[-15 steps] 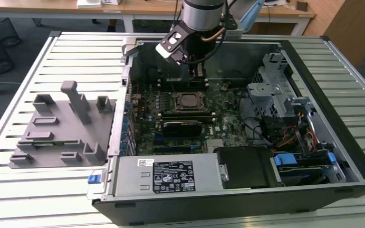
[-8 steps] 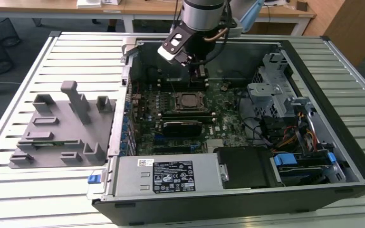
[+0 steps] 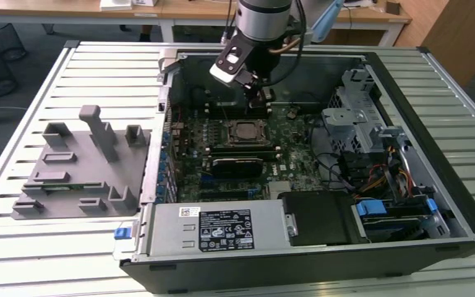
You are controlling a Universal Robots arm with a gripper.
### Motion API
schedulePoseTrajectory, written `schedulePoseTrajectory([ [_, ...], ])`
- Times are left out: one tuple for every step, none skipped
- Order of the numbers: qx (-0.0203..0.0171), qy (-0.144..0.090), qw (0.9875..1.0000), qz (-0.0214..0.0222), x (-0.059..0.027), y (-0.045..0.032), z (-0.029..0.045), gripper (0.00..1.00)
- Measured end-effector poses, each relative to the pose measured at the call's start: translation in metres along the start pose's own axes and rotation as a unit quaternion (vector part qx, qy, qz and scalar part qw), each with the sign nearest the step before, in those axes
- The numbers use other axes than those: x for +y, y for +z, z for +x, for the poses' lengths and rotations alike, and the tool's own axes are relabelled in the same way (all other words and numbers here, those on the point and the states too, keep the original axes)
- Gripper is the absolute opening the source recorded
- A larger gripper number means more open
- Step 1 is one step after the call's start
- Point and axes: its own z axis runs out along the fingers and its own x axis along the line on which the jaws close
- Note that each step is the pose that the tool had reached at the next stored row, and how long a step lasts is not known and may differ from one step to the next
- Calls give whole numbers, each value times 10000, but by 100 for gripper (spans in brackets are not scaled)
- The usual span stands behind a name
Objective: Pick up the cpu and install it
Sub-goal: 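Install the first cpu locking lever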
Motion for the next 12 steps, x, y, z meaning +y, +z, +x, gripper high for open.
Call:
schedulePoseTrajectory([
  [1, -90, 10000, 1, 0, 1, 0, 11],
  [1, -188, 9998, 3, 0, 1, 0, 11],
  [1, -278, 9996, 5, 0, 1, 0, 11],
  [1, -368, 9993, 6, 0, 2, 0, 11],
  [2, -458, 9990, 8, 0, 2, 0, 11],
  [2, -548, 9985, 9, 0, 3, 0, 11],
  [2, -637, 9980, 11, 0, 3, 0, 11],
  [2, -727, 9974, 13, 0, 4, 0, 11],
  [3, -822, 9966, 14, 0, 4, 0, 11],
  [3, -911, 9958, 16, 0, 5, 0, 11],
  [3, -1004, 9949, 18, 0, 5, 0, 11],
  [3, -1093, 9940, 19, 0, 5, 0, 11],
])
